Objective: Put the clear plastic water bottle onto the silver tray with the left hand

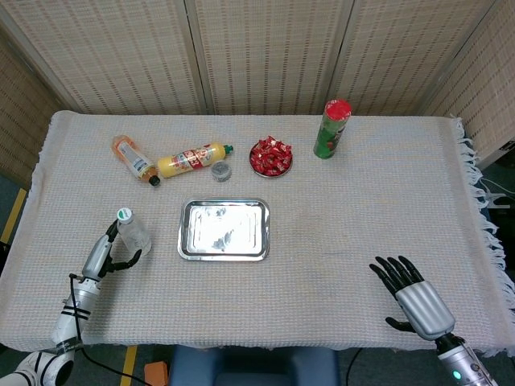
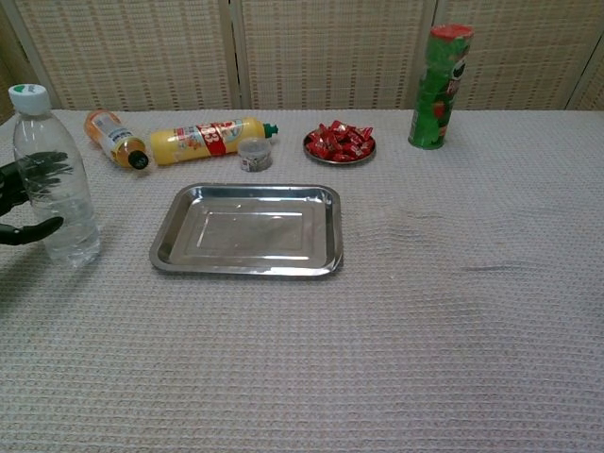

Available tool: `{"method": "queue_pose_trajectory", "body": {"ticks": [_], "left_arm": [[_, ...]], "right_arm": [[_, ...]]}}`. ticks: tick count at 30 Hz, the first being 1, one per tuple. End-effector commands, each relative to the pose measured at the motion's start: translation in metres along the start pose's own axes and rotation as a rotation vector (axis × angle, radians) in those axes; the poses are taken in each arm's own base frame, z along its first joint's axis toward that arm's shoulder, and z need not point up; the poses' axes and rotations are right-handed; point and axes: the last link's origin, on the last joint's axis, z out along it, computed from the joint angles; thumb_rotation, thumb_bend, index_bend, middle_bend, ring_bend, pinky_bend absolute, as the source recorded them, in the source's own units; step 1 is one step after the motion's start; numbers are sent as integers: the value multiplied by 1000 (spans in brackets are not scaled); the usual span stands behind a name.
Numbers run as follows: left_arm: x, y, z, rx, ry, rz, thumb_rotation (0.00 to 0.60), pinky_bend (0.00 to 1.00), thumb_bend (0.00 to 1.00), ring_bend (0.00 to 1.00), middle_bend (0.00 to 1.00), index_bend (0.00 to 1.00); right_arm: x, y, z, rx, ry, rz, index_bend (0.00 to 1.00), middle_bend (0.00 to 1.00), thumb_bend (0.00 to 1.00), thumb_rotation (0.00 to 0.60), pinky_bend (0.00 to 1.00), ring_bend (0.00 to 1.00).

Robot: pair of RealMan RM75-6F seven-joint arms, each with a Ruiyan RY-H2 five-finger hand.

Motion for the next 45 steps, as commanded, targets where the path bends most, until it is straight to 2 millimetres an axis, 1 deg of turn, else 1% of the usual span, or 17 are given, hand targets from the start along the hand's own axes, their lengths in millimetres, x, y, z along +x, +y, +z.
{"method": "queue_pose_trajectory", "body": {"ticks": [1,3,6,8,12,14,20,23,25,28,29,30,32,37,40,42,45], "left_arm": [[0,0,2,0,10,-5,600,27,361,0,0,0],[0,1,3,3,16,-14,600,71,366,0,9,2],[0,1,5,13,24,-1,600,163,394,28,125,87],[1,0,4,21,30,2,600,247,425,109,236,200],[0,-1,4,27,32,3,600,336,462,191,327,303],[0,-1,3,28,31,0,600,410,490,258,403,382],[3,9,-5,-30,58,-43,600,442,497,282,427,409],[22,14,-9,-103,186,-19,600,441,497,280,422,406],[47,9,-9,-116,338,37,600,435,497,270,412,397],[81,-3,-4,-69,490,77,600,404,497,237,379,371],[85,-6,-3,-59,505,60,600,398,497,231,373,366],[84,-7,-3,-64,496,1,600,393,497,226,369,362],[71,-2,-7,-97,421,-88,600,390,497,221,363,357],[3,36,-34,-241,131,-159,600,390,497,221,360,356],[-20,54,-39,-286,56,-138,600,389,497,219,355,350],[-24,57,-36,-286,56,-122,600,385,497,216,350,345],[-14,50,-23,-243,116,-94,600,382,497,214,348,343]], "right_arm": [[-1,0,1,0,-3,-1,0,0,15,600,0,0],[-1,0,1,0,-7,-3,0,0,15,600,0,0],[-1,-1,0,1,-5,-4,0,0,14,600,0,0],[0,-1,0,1,-1,-3,0,0,15,600,0,0],[0,0,-1,-1,0,-2,0,0,14,600,0,0],[0,0,-1,0,-2,-2,0,0,14,600,0,0],[-1,-1,0,-1,-4,-4,0,0,14,600,0,0],[-1,-1,-1,1,-6,-4,0,0,14,600,0,0],[0,-1,-2,3,-3,-3,0,0,15,600,0,0],[0,-2,-3,8,-1,-2,0,0,15,600,0,0],[0,-2,-3,10,-1,-2,0,0,15,600,0,0],[0,-3,-3,12,0,-4,0,0,14,600,0,0],[-1,-3,-3,13,0,-6,0,0,14,600,0,0],[-3,-3,-1,8,-12,-12,0,0,14,600,0,0],[-2,-2,-1,5,-12,-11,0,0,15,600,0,0],[-1,-2,-1,5,-11,-8,0,0,15,600,0,0],[0,-1,-2,5,-7,-4,0,0,14,600,0,0]]}}
